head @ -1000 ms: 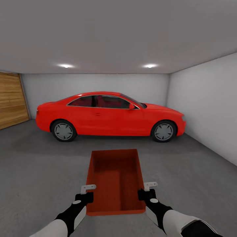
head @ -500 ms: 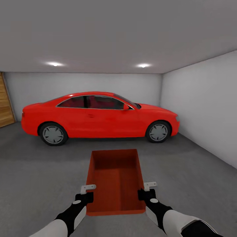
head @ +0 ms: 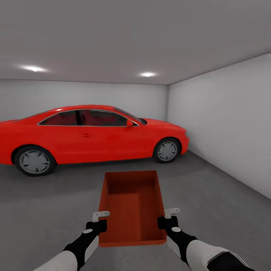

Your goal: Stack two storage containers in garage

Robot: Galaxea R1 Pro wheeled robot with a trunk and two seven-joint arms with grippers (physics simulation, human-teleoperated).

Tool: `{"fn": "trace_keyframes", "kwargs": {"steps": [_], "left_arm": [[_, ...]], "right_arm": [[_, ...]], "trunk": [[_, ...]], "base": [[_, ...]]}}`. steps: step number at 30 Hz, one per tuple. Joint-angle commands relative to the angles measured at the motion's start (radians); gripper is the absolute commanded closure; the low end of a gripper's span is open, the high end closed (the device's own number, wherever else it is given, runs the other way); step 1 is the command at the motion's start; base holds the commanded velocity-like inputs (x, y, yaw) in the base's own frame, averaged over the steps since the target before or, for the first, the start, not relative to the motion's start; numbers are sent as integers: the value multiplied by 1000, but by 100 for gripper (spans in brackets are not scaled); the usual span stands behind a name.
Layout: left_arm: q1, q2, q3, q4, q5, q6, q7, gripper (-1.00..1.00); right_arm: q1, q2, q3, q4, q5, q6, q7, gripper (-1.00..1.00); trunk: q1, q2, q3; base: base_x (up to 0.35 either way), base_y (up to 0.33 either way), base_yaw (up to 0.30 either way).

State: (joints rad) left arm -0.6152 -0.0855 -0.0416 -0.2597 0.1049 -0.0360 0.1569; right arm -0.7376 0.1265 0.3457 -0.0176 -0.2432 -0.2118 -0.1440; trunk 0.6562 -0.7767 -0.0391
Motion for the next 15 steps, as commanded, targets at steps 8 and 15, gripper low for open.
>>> {"fn": "trace_keyframes", "kwargs": {"steps": [8,15], "left_arm": [[0,10,5,4,12,-4,29,100],[0,10,5,4,12,-4,29,100]], "right_arm": [[-2,1,-36,-2,4,-35,-3,100],[-2,1,-36,-2,4,-35,-3,100]], "trunk": [[1,-1,-2],[1,-1,-2]], "base": [[319,173,-281],[319,174,-281]]}}
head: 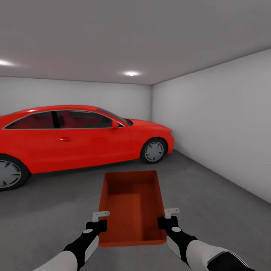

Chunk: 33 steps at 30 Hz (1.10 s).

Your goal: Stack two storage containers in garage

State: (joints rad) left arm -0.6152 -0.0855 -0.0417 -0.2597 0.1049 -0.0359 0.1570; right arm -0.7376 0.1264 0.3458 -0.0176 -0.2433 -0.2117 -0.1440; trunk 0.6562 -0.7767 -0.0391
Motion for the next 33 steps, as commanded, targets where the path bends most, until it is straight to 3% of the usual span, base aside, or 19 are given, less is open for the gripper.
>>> {"fn": "trace_keyframes", "kwargs": {"steps": [1,33], "left_arm": [[0,10,4,4,12,-4,29,100],[0,10,5,4,10,-4,29,100]], "right_arm": [[-2,1,-36,-2,4,-35,-3,100],[-2,1,-36,-2,4,-35,-3,100]], "trunk": [[1,-1,-2],[1,-1,-2]], "base": [[319,174,-281],[319,174,-281]]}}
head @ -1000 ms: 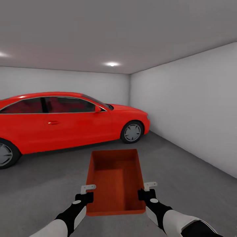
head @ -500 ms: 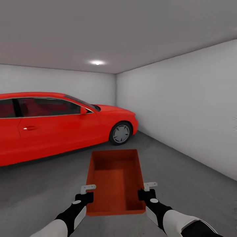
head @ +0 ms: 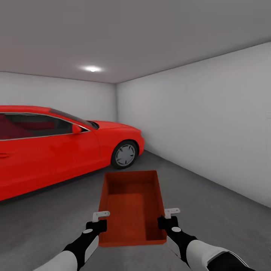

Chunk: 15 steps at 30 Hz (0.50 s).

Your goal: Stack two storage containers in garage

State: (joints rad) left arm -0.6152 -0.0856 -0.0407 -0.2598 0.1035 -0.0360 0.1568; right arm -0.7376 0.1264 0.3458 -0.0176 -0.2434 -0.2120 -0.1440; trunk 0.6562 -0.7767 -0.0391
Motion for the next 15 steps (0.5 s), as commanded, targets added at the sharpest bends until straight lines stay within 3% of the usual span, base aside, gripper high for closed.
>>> {"fn": "trace_keyframes", "kwargs": {"steps": [1,15], "left_arm": [[0,10,3,4,12,-4,29,100],[0,10,2,4,12,-4,29,100]], "right_arm": [[-2,1,-36,-2,4,-35,-3,100],[-2,1,-36,-2,4,-35,-3,100]], "trunk": [[1,-1,-2],[1,-1,-2]], "base": [[319,174,-281],[319,174,-281]]}}
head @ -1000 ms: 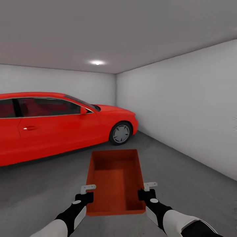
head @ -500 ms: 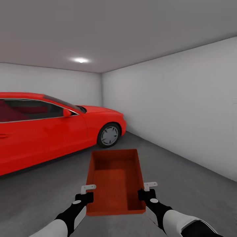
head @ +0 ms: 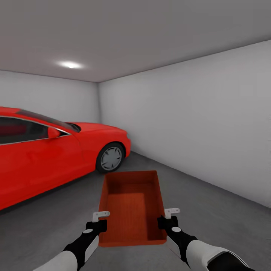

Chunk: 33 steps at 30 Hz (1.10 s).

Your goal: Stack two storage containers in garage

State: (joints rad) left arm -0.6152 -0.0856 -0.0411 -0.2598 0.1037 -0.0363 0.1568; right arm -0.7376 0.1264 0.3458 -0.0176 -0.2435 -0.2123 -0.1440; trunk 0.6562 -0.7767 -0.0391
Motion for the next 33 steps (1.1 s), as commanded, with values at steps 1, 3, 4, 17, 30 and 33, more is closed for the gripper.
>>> {"fn": "trace_keyframes", "kwargs": {"steps": [1,3,4,17,30,33], "left_arm": [[0,10,3,4,12,-4,29,100],[0,10,3,4,11,-4,29,100],[0,10,3,4,11,-5,29,100],[0,10,3,4,11,-5,29,100],[0,10,3,4,11,-5,29,100],[0,10,3,4,11,-5,29,100]], "right_arm": [[-2,1,-36,-2,4,-35,-3,100],[-2,1,-36,-2,4,-35,-3,100],[-2,1,-36,-2,4,-35,-3,100],[-2,1,-36,-2,4,-35,-3,100],[-2,1,-36,-2,4,-35,-3,100],[-2,1,-36,-2,4,-35,-3,100]], "trunk": [[1,-1,-2],[1,-1,-2],[1,-1,-2],[1,-1,-2],[1,-1,-2],[1,-1,-2]], "base": [[319,174,-281],[319,174,-281],[319,173,-281],[319,173,-281],[319,173,-281],[319,173,-282]]}}
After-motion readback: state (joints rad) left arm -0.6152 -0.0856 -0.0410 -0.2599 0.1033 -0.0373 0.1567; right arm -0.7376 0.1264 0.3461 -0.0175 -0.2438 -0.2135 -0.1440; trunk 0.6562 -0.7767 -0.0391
